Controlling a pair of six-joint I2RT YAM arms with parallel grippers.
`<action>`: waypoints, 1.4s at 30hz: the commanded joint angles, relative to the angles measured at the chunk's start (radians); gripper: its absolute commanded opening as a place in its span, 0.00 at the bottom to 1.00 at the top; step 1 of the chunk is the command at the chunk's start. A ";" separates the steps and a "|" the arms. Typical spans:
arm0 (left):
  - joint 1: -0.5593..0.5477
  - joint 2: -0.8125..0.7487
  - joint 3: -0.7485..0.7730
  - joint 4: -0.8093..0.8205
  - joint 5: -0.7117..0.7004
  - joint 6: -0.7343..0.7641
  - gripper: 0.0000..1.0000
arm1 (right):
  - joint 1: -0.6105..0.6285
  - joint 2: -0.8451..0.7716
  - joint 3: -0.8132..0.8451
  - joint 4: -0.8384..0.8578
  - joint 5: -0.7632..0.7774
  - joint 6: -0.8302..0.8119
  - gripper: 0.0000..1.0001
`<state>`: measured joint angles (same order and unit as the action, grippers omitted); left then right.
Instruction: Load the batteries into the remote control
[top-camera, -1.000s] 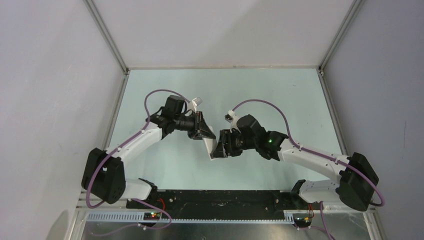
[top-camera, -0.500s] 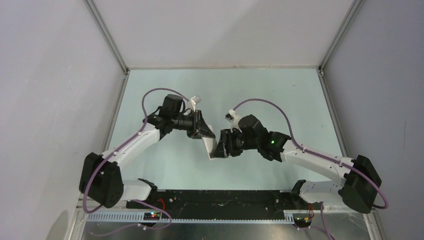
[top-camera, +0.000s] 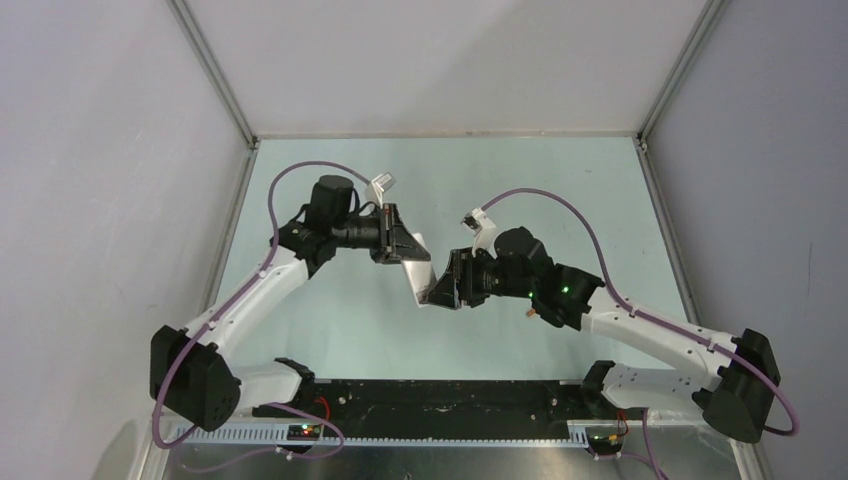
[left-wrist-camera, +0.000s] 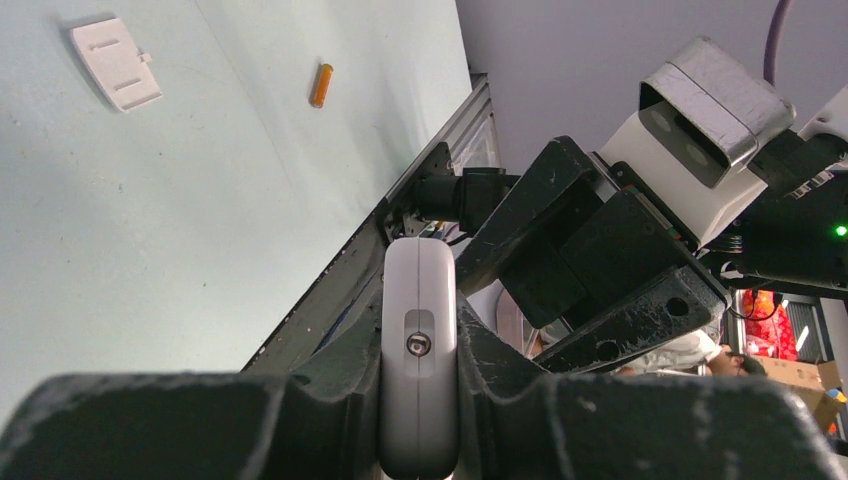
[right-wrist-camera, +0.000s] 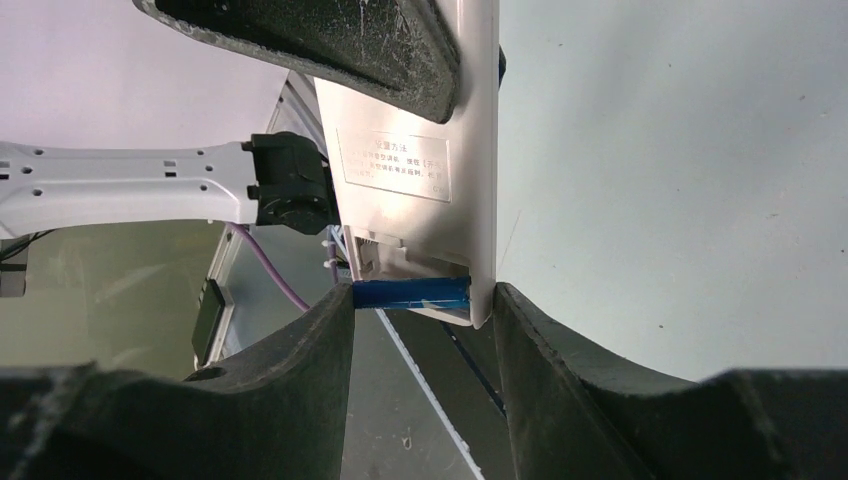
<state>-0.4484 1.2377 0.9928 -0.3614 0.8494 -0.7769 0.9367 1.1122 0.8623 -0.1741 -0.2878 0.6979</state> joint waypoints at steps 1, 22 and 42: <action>-0.018 -0.055 0.075 0.092 0.145 -0.134 0.00 | 0.019 0.010 0.035 0.090 0.038 -0.004 0.42; -0.024 -0.079 0.092 0.109 0.158 -0.164 0.00 | 0.025 0.046 0.054 0.009 0.097 0.005 0.59; -0.025 -0.070 0.043 0.110 0.134 -0.047 0.00 | -0.005 -0.096 0.055 0.041 0.036 0.072 0.85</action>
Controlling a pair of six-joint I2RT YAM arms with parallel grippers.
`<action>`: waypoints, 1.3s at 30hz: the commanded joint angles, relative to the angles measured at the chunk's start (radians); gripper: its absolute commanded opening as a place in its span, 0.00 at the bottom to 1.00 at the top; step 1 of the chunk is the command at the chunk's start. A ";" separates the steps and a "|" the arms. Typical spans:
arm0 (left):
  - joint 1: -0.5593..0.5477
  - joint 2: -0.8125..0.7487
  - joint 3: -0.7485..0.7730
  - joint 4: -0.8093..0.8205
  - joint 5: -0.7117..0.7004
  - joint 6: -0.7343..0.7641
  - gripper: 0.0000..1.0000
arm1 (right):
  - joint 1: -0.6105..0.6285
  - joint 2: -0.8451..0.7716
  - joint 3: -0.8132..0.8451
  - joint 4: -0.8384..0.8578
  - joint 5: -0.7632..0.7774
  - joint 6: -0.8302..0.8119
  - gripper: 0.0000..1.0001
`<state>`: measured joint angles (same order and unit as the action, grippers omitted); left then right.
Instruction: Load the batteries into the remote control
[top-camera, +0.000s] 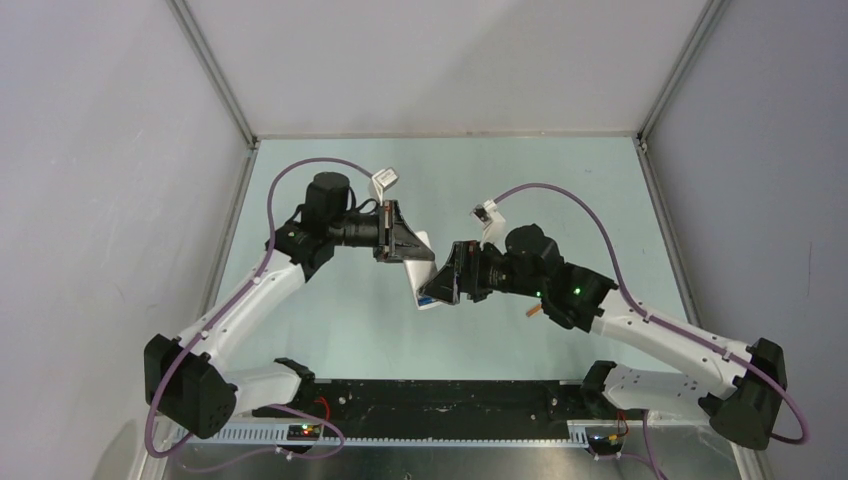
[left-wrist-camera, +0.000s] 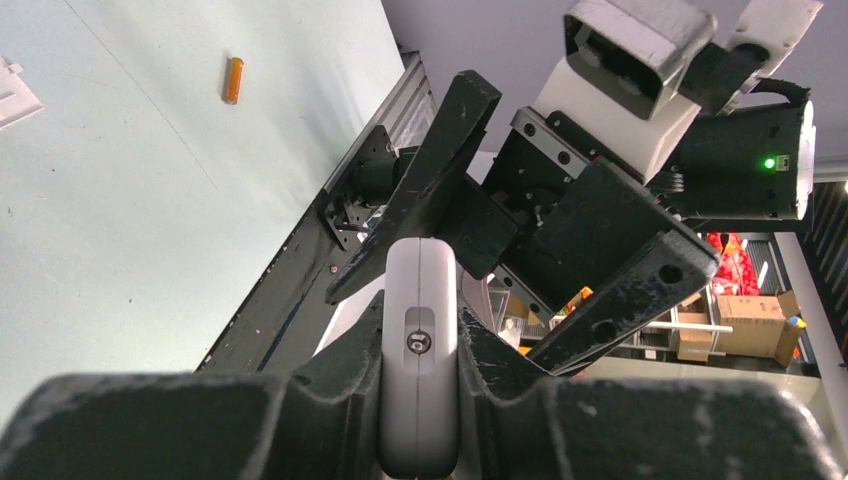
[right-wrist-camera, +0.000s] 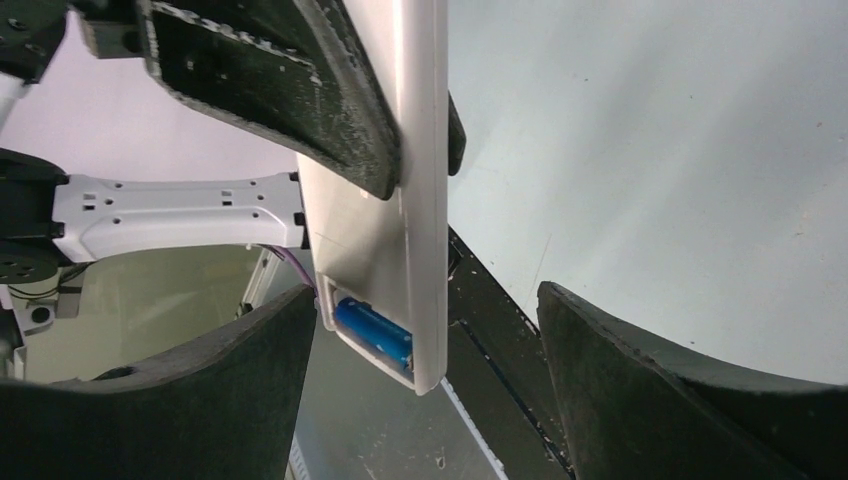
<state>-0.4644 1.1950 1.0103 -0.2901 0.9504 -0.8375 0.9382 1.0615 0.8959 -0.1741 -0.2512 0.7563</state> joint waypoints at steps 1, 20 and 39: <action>-0.008 -0.026 0.025 0.039 0.032 0.022 0.00 | -0.007 -0.048 0.021 0.041 -0.002 0.015 0.86; -0.007 -0.066 0.046 0.040 -0.008 0.100 0.00 | 0.022 -0.033 -0.011 0.028 0.058 0.021 0.42; 0.012 -0.095 0.080 0.039 -0.098 0.087 0.00 | 0.026 -0.013 -0.042 0.012 0.048 0.005 0.21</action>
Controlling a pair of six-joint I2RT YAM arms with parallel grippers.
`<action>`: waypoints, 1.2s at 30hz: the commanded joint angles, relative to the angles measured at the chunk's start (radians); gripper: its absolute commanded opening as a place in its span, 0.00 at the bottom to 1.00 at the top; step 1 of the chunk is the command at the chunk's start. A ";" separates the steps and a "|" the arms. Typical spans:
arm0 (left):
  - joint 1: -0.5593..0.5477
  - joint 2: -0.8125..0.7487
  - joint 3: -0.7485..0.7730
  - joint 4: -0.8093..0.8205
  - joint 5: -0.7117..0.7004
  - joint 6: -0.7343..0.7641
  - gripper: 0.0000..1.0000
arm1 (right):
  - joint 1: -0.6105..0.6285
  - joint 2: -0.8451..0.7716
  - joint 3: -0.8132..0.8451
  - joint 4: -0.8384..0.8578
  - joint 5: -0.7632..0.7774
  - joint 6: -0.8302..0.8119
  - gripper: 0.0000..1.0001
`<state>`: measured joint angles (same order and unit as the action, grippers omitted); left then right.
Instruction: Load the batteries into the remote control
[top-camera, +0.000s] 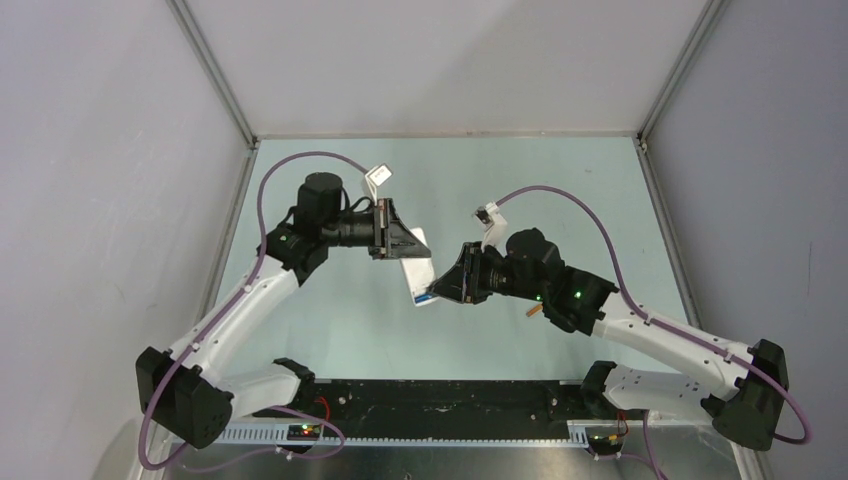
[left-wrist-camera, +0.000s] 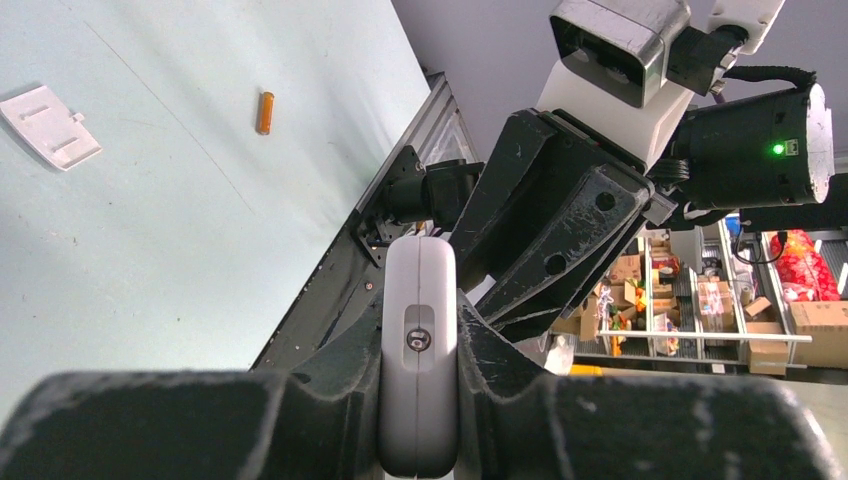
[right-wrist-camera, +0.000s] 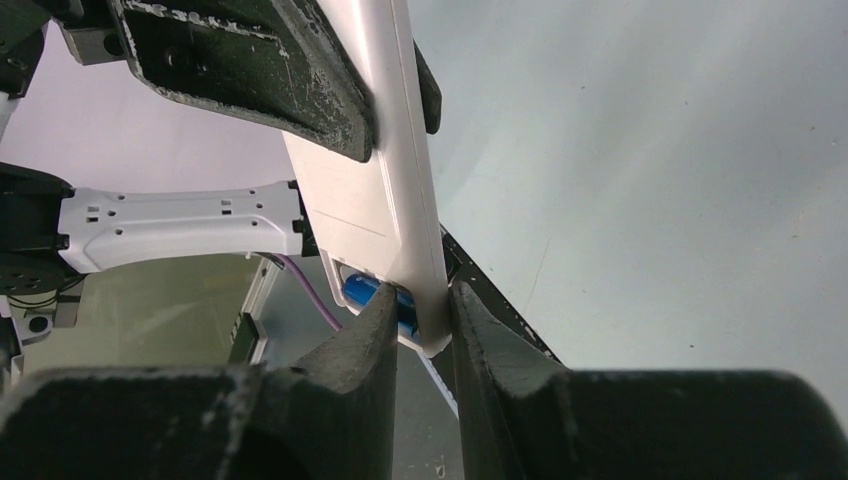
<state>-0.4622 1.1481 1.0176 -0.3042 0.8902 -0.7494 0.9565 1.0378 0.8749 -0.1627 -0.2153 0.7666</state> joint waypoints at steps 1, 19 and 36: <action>0.010 -0.051 0.073 0.054 -0.045 -0.001 0.00 | 0.008 0.012 -0.027 0.006 0.013 -0.004 0.20; 0.030 -0.073 0.041 0.053 -0.056 0.045 0.00 | -0.030 -0.002 -0.042 0.070 -0.063 0.091 0.50; 0.057 -0.139 -0.097 0.054 0.122 0.329 0.00 | -0.090 -0.151 -0.086 -0.187 0.259 0.222 0.73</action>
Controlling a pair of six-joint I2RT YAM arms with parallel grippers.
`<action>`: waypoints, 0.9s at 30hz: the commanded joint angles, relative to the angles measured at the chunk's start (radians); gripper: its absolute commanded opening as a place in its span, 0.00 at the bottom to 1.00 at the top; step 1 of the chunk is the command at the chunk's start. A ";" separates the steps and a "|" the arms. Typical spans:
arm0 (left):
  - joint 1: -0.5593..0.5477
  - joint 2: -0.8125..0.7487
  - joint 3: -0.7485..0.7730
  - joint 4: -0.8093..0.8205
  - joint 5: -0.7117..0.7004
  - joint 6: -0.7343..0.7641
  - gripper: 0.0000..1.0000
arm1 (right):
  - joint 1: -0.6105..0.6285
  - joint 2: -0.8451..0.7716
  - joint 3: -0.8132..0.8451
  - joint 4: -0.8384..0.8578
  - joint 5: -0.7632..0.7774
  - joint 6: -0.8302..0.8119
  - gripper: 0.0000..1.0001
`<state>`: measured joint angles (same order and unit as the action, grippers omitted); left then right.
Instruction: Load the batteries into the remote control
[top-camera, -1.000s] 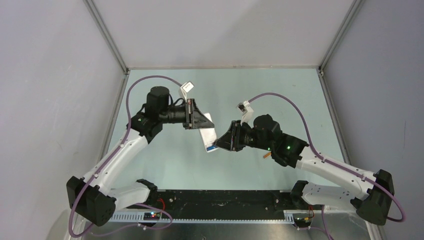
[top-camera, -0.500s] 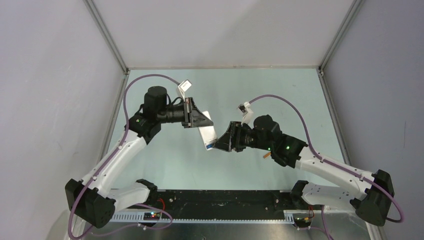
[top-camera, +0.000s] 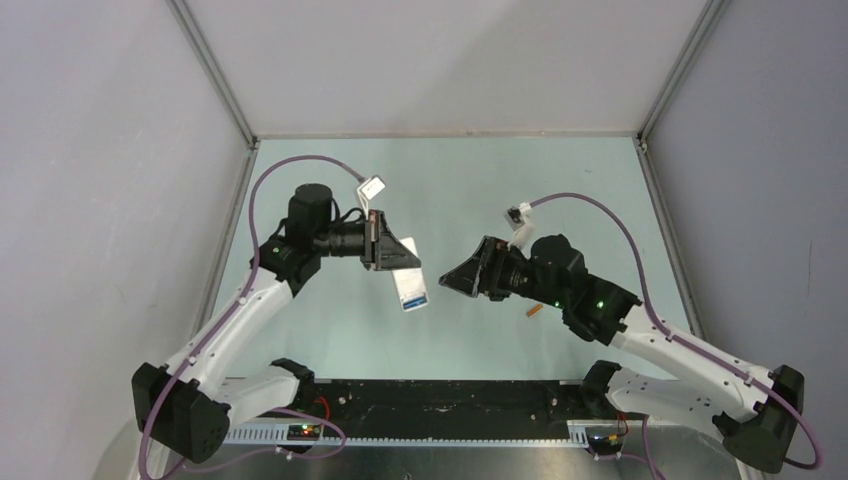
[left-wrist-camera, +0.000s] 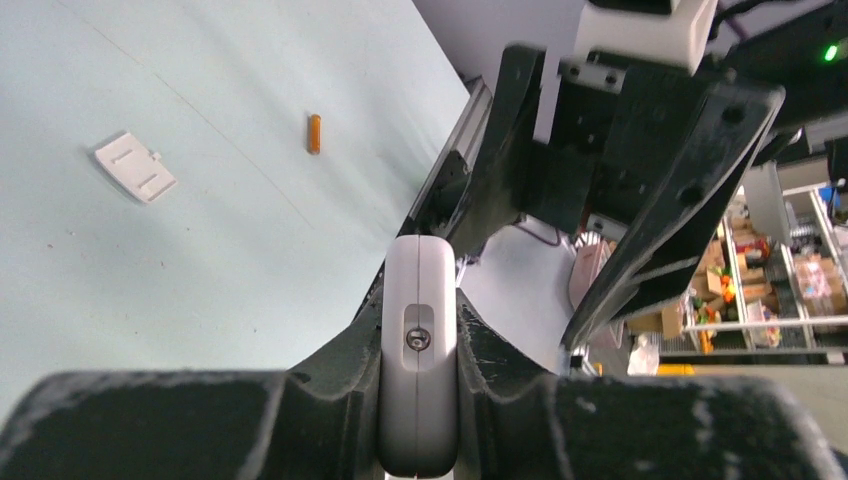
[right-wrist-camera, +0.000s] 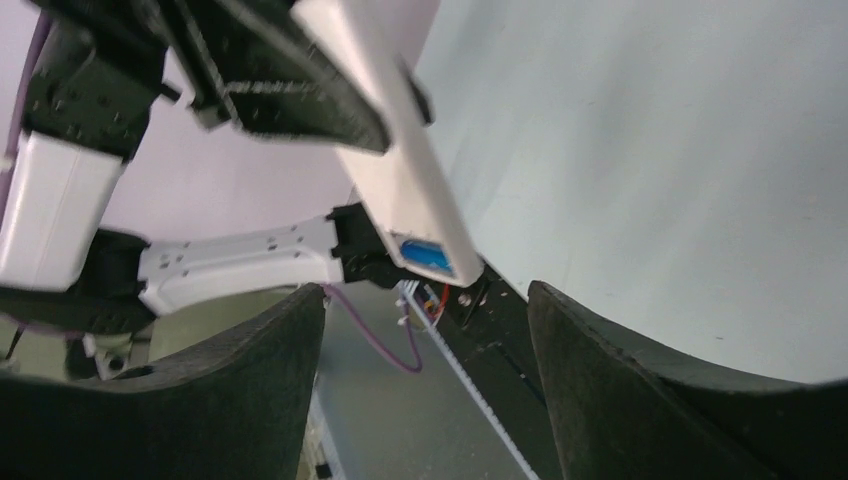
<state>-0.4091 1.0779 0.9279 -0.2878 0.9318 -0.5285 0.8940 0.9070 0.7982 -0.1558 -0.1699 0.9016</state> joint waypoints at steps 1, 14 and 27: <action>0.003 -0.079 -0.017 0.037 0.087 0.119 0.00 | -0.038 -0.018 -0.010 -0.287 0.255 0.110 0.71; 0.002 -0.193 -0.034 0.037 0.045 0.188 0.00 | -0.131 0.122 -0.048 -0.758 0.642 0.395 0.69; 0.002 -0.205 -0.045 0.037 -0.021 0.180 0.00 | -0.332 0.303 -0.149 -0.553 0.551 0.309 0.60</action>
<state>-0.4091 0.8875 0.8780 -0.2909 0.9344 -0.3729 0.6060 1.1503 0.6518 -0.8169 0.3931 1.2442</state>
